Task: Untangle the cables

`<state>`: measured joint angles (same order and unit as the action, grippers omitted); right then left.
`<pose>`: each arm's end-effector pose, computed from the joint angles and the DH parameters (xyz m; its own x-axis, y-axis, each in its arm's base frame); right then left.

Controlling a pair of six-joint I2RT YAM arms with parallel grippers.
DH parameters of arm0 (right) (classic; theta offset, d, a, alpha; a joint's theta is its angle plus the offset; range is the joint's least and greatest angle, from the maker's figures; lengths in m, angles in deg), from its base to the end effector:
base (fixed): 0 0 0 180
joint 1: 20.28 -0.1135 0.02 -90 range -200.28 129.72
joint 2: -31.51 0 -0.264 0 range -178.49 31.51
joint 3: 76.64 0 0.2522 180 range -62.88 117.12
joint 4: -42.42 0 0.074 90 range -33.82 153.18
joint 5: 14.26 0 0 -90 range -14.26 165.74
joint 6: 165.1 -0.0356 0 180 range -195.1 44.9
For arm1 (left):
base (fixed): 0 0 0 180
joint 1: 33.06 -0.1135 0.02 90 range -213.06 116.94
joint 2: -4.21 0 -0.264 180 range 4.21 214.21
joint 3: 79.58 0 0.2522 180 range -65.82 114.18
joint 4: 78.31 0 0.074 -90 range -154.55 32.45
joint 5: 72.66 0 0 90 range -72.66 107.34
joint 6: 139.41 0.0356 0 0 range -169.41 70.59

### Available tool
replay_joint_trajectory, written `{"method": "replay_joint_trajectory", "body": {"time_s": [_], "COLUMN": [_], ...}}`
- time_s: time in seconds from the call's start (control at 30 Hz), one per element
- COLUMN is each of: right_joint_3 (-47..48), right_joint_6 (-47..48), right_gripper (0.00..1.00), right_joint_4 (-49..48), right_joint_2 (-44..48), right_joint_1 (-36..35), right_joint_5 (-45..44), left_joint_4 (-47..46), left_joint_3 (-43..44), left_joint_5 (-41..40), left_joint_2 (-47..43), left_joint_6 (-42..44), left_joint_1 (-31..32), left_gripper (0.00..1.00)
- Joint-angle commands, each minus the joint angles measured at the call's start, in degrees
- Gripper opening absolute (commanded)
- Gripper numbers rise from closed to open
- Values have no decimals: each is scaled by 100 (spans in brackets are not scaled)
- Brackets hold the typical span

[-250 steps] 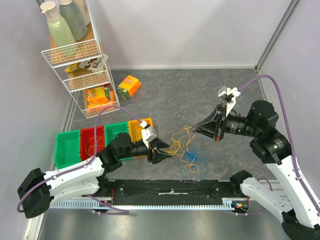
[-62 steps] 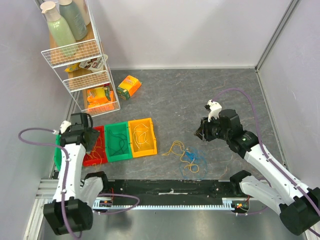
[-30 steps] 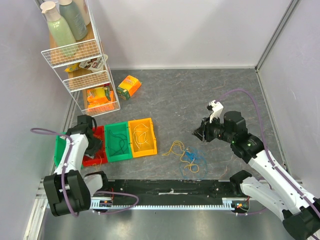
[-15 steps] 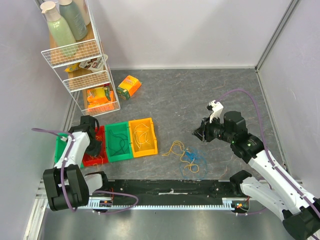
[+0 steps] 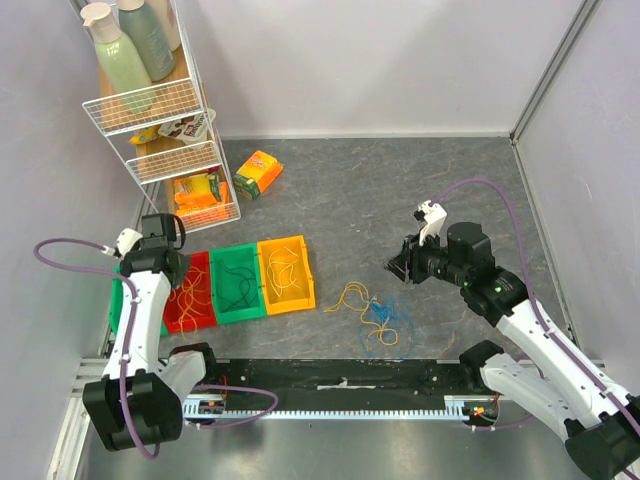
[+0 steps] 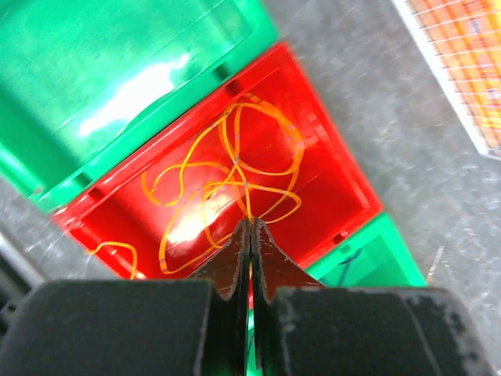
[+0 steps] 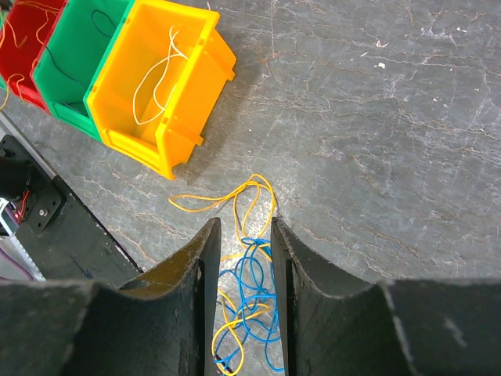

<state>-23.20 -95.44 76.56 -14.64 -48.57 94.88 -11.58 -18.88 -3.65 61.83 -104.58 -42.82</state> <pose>0.1559 0.0971 0.2873 -0.6181 0.0403 -0.7851 -0.5231 0.7244 0.4490 0.1733 0.0428 0.2539 -0.2459 -0.8199 -0.5170 -0.9048 0.3854 -0.1810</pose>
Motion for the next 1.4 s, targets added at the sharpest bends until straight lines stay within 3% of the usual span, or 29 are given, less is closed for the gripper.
{"method": "replay_joint_trajectory", "body": {"time_s": [0.0, 0.2, 0.3, 0.63, 0.8, 0.87, 1.0, 1.07, 1.23, 1.37], "right_joint_3": [66, 57, 66, 22, 57, 57, 40, 48, 84, 75], "right_joint_6": [65, 65, 65, 65, 56, 56, 65, 56, 56, 12], "right_gripper": [39, 39, 39, 39, 39, 39, 39, 39, 39, 39], "right_joint_4": [-131, -122, -122, -157, -131, -131, -122, -114, -87, -52], "right_joint_2": [-17, -43, -43, -61, -78, -96, -78, -113, -447, -693], "right_joint_1": [-18, -18, -18, -18, -18, -18, -18, -18, -18, -18], "right_joint_5": [-85, -85, -94, -68, -59, -42, -24, -33, -7, 11], "left_joint_4": [-1462, -3598, -4075, -4216, -3866, -3304, -2714, -2555, -2354, -2632], "left_joint_3": [-131, -1255, -1660, -2391, -2129, -1821, -1355, -1214, -941, -941], "left_joint_5": [16, 956, 1167, 808, 860, 650, 684, 929, 1720, 2799], "left_joint_2": [-242, -726, -666, -867, -306, -138, -234, -479, -1077, -1744], "left_joint_6": [762, 1097, 1018, 605, 219, 78, 42, 86, 481, 1148], "left_joint_1": [0, -8, -26, -44, -298, -298, -290, -290, -281, -281], "left_gripper": [2, 2, 2, 2, 2, 2, 44, 55, 77, 80]}}
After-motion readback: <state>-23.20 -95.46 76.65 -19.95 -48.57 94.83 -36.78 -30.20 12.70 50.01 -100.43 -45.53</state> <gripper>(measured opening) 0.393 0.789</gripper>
